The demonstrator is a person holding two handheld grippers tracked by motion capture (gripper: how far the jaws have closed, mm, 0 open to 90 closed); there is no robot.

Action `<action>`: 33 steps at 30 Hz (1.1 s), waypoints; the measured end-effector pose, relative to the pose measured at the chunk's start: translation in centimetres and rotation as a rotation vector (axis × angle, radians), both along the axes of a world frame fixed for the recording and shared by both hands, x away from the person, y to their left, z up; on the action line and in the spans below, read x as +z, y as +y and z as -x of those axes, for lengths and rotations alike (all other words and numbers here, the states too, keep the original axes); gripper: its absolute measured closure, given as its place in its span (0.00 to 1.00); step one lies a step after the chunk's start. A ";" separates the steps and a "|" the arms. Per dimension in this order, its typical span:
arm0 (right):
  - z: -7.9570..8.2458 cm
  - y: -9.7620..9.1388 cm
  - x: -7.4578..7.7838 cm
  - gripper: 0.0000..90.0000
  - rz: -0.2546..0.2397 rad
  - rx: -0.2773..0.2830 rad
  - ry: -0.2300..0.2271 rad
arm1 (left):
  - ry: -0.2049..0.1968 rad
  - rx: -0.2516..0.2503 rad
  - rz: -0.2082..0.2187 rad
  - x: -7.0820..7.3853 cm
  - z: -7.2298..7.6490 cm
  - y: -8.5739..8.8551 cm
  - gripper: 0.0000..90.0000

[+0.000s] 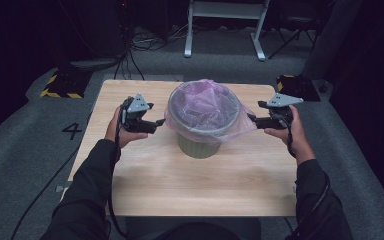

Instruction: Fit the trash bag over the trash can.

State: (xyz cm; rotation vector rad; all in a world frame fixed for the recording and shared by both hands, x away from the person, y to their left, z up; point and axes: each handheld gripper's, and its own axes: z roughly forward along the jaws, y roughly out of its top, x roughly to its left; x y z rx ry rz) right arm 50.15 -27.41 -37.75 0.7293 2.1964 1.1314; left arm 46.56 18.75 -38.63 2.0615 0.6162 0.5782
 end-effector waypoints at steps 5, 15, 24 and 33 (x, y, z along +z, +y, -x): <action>1.2 0.3 -0.3 0.39 0.010 0.040 -0.010 | -0.017 -0.066 -0.021 -0.6 1.6 -2.4 0.25; 2.8 1.8 -2.4 0.99 -0.030 0.139 0.057 | -0.061 -0.042 -0.039 -1.8 1.3 -3.5 0.96; 3.3 2.3 -5.0 1.00 -0.029 0.131 0.112 | -0.023 -0.067 -0.089 -3.6 1.3 -3.1 1.00; 3.2 3.4 -8.0 1.00 -0.073 0.164 0.183 | 0.023 -0.131 -0.149 -6.4 1.6 -4.0 1.00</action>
